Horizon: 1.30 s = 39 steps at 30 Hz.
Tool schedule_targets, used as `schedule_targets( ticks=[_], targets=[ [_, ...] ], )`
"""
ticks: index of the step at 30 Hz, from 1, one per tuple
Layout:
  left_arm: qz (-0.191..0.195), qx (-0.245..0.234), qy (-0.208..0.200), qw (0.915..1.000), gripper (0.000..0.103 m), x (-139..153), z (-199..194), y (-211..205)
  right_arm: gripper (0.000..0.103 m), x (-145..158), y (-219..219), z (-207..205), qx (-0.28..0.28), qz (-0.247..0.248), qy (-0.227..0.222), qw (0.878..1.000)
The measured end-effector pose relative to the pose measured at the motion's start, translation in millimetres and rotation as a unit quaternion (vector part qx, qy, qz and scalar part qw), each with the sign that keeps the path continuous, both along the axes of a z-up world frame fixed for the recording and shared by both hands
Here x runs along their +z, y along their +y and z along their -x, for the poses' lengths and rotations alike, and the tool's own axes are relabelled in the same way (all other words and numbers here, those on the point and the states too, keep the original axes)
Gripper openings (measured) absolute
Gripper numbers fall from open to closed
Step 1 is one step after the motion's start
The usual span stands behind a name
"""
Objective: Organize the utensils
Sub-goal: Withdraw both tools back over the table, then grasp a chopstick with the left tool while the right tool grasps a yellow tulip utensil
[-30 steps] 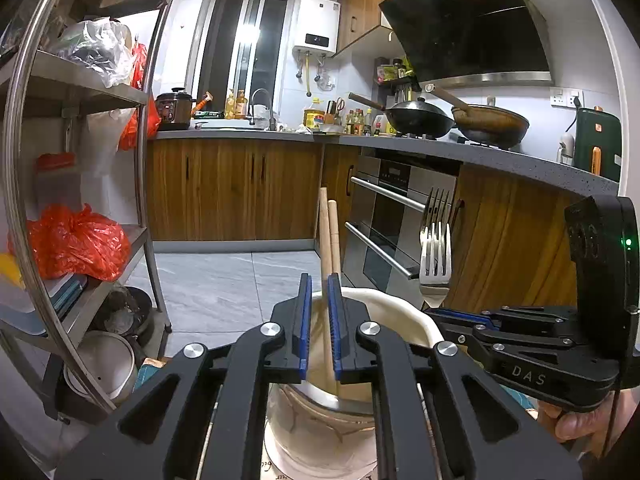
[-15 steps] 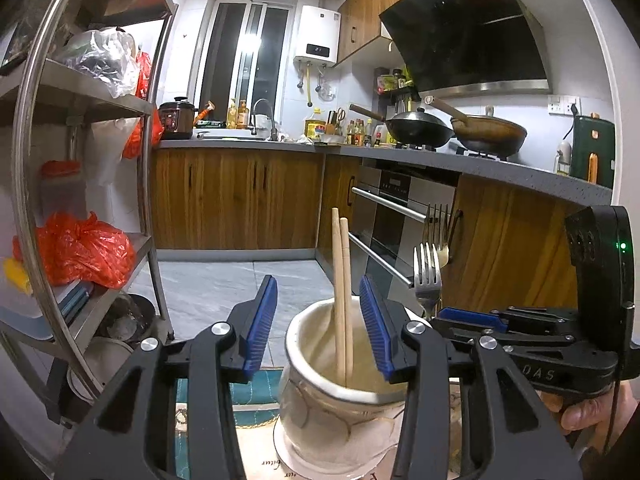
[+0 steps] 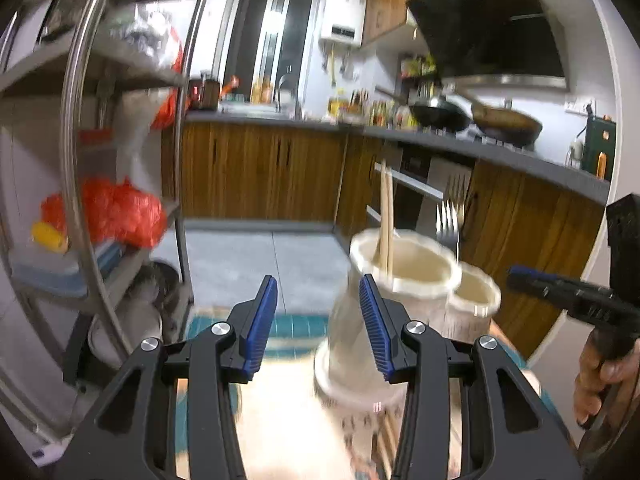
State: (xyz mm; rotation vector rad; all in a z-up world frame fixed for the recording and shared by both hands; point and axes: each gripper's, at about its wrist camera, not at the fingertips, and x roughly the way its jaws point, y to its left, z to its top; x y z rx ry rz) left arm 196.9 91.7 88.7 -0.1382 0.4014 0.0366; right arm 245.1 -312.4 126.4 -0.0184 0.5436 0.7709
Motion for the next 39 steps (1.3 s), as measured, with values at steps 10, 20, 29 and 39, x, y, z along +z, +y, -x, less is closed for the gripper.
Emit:
schedule_targets(
  ticks=[10, 20, 29, 39],
  targets=[
    [-0.009, -0.054, 0.124, 0.9907, 0.040, -63, 19, -24, 0.024, -61, -5, 31, 0.007, 0.093, 0.086, 0.992],
    [-0.028, -0.087, 0.177, 0.9799, 0.035, -93, 33, -46, 0.024, -89, -5, 69, 0.020, 0.147, 0.101, 0.984],
    [-0.046, -0.096, 0.194, 0.9752, 0.034, -100, 31, -54, 0.022, -93, 8, 80, 0.034, 0.174, 0.081, 0.981],
    [-0.050, -0.107, 0.197, 0.9734, 0.027, -99, 34, -57, 0.018, -99, 33, 92, 0.069, 0.211, 0.082, 0.972]
  ],
)
